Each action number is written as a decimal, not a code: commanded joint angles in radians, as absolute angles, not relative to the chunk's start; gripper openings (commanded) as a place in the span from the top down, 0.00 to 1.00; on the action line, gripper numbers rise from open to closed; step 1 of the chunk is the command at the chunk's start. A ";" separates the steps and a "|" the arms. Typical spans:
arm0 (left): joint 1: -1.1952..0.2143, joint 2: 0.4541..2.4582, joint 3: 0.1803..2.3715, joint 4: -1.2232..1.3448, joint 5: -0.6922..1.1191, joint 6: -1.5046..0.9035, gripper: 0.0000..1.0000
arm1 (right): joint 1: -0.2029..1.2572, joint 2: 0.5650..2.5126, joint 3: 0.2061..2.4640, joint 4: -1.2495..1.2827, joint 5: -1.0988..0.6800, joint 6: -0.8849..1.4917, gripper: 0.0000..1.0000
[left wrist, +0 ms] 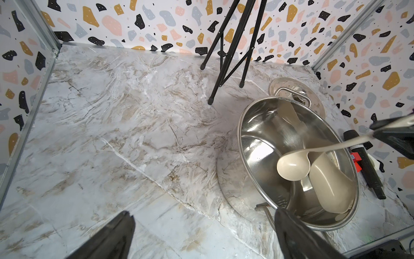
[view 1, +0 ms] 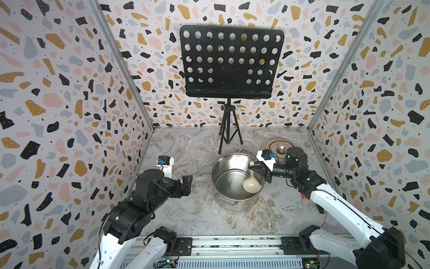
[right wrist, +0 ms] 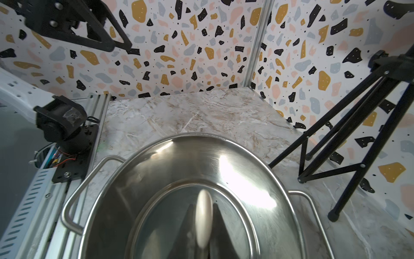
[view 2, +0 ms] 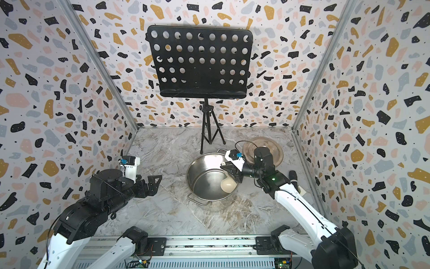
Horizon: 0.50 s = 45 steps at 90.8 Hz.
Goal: Stir the soup with a spoon
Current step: Stir the soup in the pan with a stick.
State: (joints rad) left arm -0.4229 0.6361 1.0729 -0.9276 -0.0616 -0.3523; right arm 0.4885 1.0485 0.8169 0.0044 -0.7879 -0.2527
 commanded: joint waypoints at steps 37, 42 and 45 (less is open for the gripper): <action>-0.423 0.661 1.086 -0.897 -0.071 -0.365 0.01 | 0.714 1.296 0.926 0.324 -0.800 -0.129 1.00; -0.422 0.661 1.087 -0.897 -0.070 -0.365 0.01 | 0.713 1.346 0.961 0.348 -0.792 -0.162 1.00; -0.423 0.661 1.086 -0.899 -0.069 -0.365 0.01 | 0.710 1.375 0.987 0.357 -0.793 -0.172 1.00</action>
